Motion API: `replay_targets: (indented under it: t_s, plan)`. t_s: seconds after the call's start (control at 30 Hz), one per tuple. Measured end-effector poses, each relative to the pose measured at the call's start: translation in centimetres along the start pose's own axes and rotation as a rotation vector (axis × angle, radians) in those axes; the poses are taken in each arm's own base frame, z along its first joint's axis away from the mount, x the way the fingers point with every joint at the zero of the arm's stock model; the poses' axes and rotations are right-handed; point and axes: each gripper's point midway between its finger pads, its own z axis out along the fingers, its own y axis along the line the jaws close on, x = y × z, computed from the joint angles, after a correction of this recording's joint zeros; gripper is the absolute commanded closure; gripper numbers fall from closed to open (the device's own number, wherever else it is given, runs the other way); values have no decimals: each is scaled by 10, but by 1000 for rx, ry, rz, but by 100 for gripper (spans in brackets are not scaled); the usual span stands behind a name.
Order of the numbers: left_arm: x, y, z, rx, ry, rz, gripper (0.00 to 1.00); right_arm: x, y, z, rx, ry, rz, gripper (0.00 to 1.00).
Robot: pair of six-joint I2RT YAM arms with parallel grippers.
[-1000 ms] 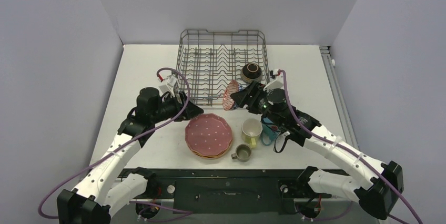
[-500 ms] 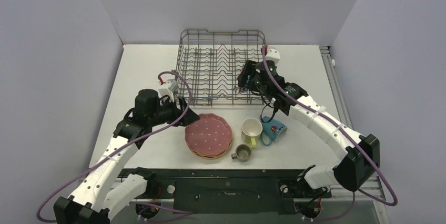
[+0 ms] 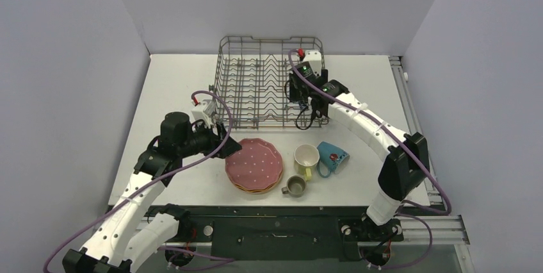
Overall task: Load the mixed dishes into the dish rack
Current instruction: Turn the bowl upside down on the dish rack.
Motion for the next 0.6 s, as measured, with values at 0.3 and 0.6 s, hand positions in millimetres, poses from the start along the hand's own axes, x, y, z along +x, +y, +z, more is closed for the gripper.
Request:
replay_targets:
  t_s: [0.3,0.6]
  plan:
    - [1,-1,-3,4,-3,10,41,26,-9,40,143,105,-173,100]
    - [2,-2,-5,5,-5,21,41,33,-6,69,200,145,-267,100]
